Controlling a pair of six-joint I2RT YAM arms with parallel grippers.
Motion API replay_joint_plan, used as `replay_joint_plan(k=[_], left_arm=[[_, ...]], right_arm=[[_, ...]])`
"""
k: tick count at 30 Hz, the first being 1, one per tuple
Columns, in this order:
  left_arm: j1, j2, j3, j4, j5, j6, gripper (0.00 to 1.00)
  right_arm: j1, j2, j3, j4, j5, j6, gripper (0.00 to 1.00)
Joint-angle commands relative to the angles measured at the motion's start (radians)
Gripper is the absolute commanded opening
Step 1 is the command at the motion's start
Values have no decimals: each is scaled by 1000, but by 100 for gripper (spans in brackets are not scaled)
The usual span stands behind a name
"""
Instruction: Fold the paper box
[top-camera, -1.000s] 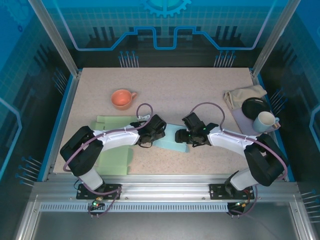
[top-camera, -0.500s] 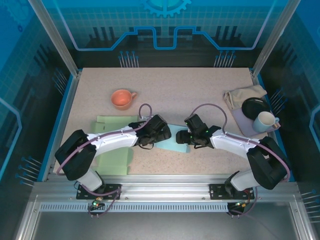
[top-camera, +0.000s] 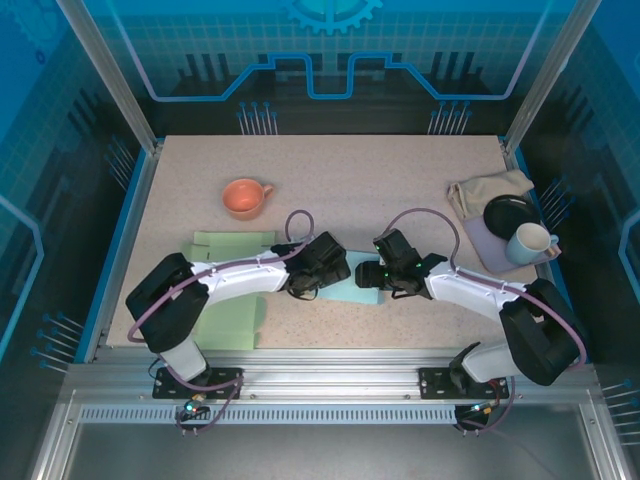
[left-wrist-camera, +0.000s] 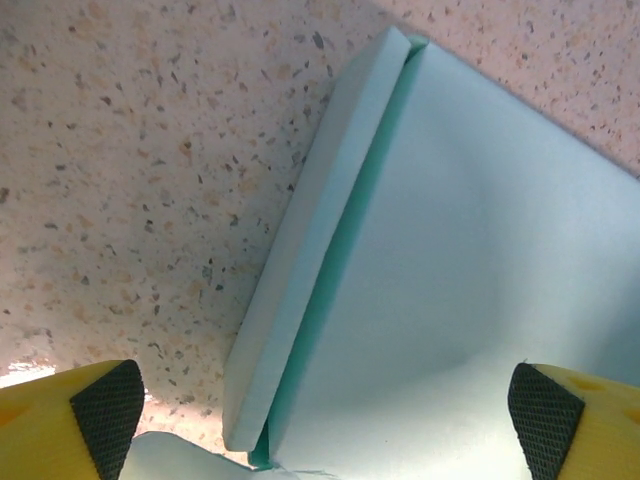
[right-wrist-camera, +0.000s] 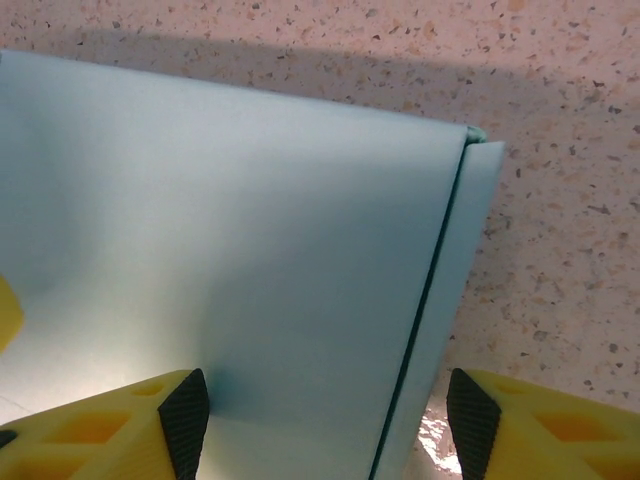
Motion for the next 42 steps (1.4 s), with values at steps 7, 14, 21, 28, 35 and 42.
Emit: replay_joint_plan(k=[7, 14, 21, 28, 35, 42], left_arm=[[-37, 45, 53, -31, -7, -50, 88], [-55, 41, 49, -18, -20, -87, 83], [-71, 45, 50, -8, -24, -100, 75], [-76, 49, 49, -4, -25, -117, 72], [-77, 16, 105, -153, -96, -102, 91], [-84, -110, 35, -151, -133, -175, 99]], right_arm=[[-14, -14, -20, -6, 23, -10, 67], [-15, -11, -20, -5, 18, -5, 67], [-14, -23, -24, -8, 29, -4, 67], [-14, -28, -27, -9, 34, 0, 67], [-12, -30, -38, 0, 43, 18, 67], [-12, -37, -64, 23, 22, 61, 66]])
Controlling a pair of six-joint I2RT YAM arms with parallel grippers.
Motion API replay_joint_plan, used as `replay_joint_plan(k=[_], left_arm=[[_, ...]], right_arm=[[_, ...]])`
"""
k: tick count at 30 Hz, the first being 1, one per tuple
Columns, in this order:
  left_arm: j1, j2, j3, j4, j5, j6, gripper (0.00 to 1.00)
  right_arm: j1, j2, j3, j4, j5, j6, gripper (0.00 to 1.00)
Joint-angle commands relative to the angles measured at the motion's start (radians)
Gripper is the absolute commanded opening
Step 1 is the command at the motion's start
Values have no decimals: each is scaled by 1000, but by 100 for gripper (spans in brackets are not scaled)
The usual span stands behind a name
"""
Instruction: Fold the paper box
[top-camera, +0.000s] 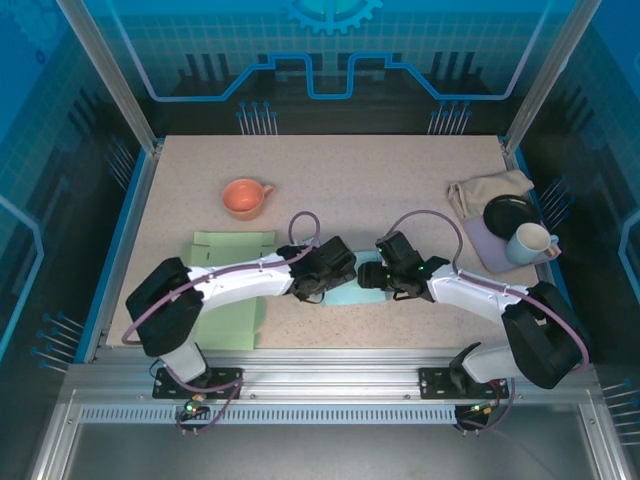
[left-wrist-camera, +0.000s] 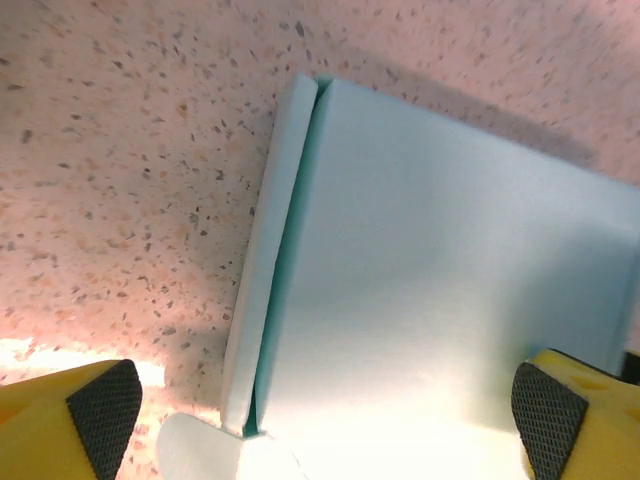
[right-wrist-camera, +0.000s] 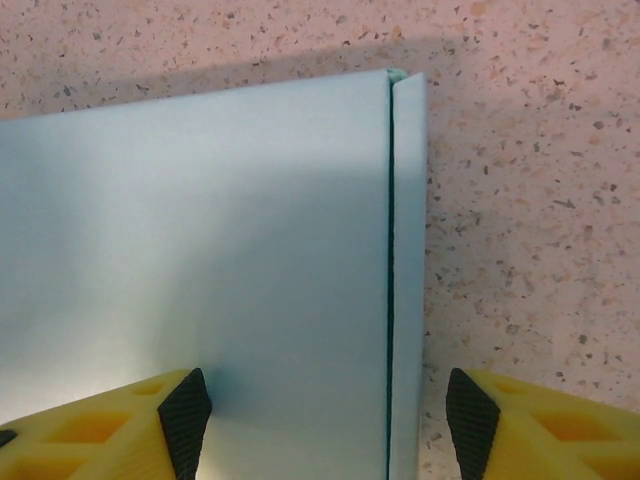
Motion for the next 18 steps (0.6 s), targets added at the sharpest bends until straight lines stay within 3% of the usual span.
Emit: replay_joint_plan(k=[1, 9, 18], left_arm=[[-14, -68, -38, -24, -41, -77, 99], [-40, -34, -62, 59, 11, -245, 99], [-46, 19, -54, 80, 16, -277, 98]], right_arm=[[-8, -20, -31, -3, -4, 36, 65], [-8, -70, -52, 0, -4, 46, 63], [-8, -78, -52, -2, -11, 44, 63]])
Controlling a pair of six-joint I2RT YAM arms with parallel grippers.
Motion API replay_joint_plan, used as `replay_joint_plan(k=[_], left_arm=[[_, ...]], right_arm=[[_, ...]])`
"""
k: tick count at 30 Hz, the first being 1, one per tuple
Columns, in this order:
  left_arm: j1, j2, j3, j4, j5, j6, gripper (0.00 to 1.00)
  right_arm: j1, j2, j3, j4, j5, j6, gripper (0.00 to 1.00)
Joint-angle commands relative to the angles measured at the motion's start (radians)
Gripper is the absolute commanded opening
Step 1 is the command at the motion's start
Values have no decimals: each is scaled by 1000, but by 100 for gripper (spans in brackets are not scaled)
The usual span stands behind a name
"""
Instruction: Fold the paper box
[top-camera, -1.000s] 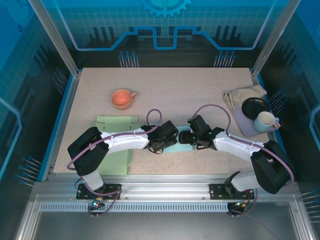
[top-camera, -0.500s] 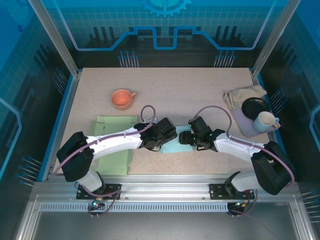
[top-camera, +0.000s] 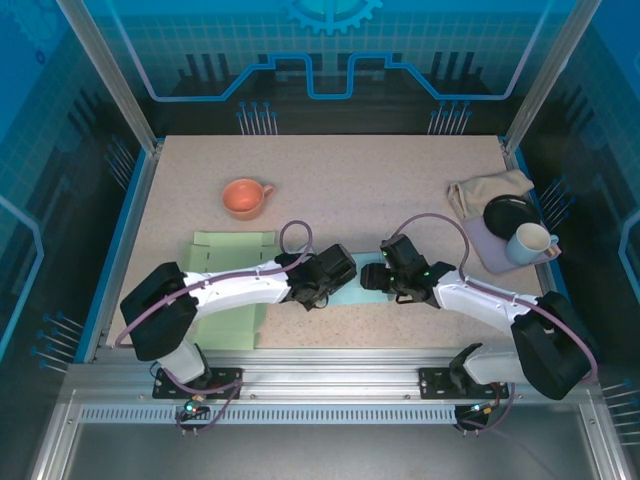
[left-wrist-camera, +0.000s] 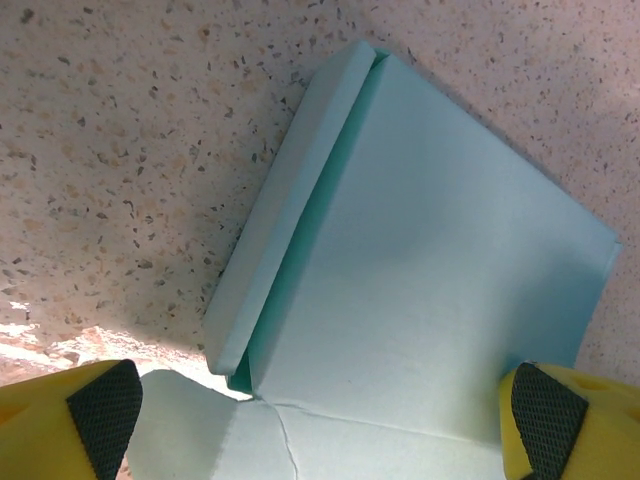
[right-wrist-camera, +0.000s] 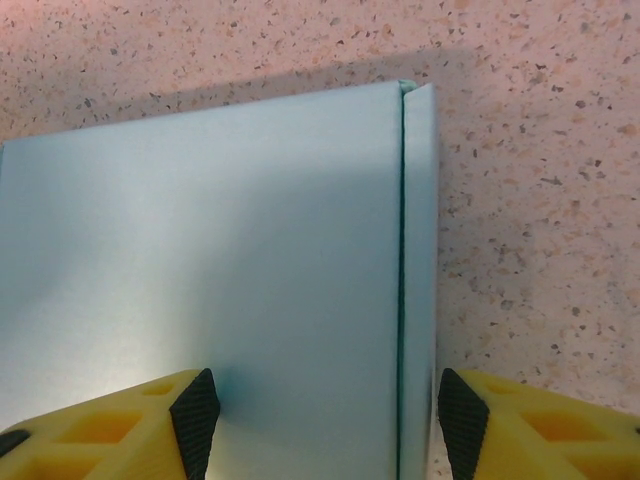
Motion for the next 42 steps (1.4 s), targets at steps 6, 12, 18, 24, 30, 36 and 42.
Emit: replay_joint_plan(k=[6, 12, 18, 24, 30, 36, 42], left_arm=[[-17, 53, 3, 30, 27, -49, 95], [-18, 76, -9, 40, 48, -80, 93], [-18, 84, -7, 49, 59, -101, 90], [-19, 97, -9, 60, 65, -110, 82], [-19, 118, -15, 90, 89, -122, 77], [-19, 124, -9, 61, 69, -118, 77], [-19, 116, -22, 30, 32, -115, 77]], right_arm=[[-9, -8, -10, -16, -4, 12, 63], [-8, 8, -11, -15, 2, 18, 63], [-10, 40, -12, -9, 0, 32, 62], [-11, 33, -17, -11, 5, 39, 62], [-12, 33, -19, -9, 6, 43, 62], [-11, 23, -20, -17, 12, 44, 62], [-11, -33, -18, -54, 29, 44, 64]])
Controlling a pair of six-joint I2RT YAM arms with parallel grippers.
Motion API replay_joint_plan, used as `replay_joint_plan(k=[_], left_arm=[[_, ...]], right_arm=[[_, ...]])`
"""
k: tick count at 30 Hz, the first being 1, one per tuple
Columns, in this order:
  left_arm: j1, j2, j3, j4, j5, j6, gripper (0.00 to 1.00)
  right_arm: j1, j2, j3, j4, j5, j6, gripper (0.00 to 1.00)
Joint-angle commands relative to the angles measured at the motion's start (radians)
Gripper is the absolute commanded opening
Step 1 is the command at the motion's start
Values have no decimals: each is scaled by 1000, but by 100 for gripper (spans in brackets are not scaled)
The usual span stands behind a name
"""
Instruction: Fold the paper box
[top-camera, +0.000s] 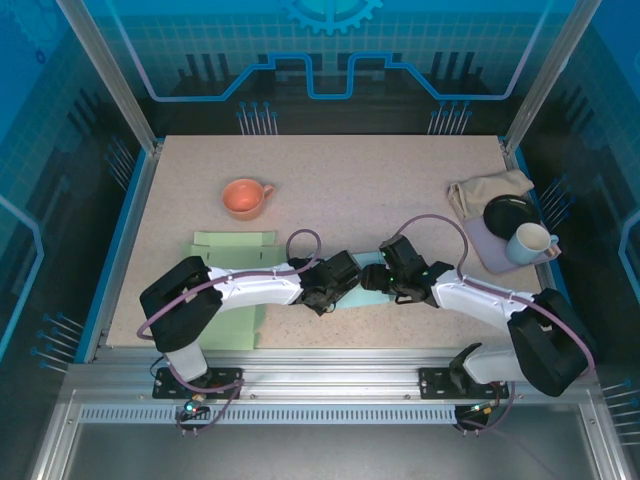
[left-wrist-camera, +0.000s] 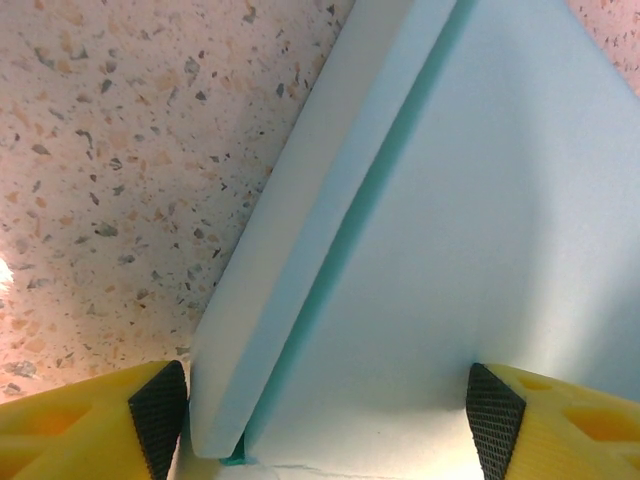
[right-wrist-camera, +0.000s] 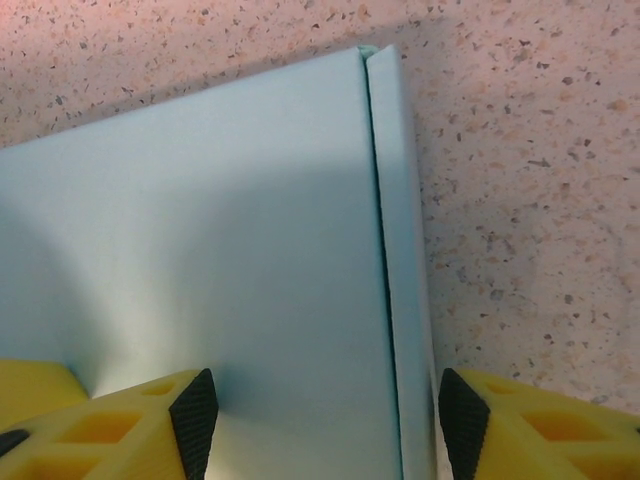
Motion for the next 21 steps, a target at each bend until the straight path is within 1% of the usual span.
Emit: replay_joint_plan(k=[1, 4, 8, 12, 14, 15, 18, 19, 21], left_arm=[[-5, 11, -18, -45, -28, -16, 77], [-4, 7, -22, -57, -43, -12, 76], [4, -3, -34, -62, -48, -3, 76], [10, -6, -48, -50, -46, 2, 76], [11, -3, -51, -44, -45, 6, 76], [11, -1, -53, -42, -45, 7, 76], [14, 2, -60, -34, -45, 8, 76], [15, 3, -62, -34, -42, 9, 75], [15, 5, -67, -28, -41, 10, 76]], right_arm=[[-9, -63, -14, -57, 29, 13, 65], [-3, -139, 1, -122, 95, 3, 66], [14, -266, -2, -208, 139, 14, 65], [44, -402, -77, -238, 169, 68, 63], [46, -458, -134, -220, 152, 109, 62], [46, -489, -172, -174, 130, 110, 61], [51, -573, -291, -50, 97, 155, 53], [55, -590, -313, -23, 100, 162, 51], [59, -601, -322, -13, 125, 146, 51]])
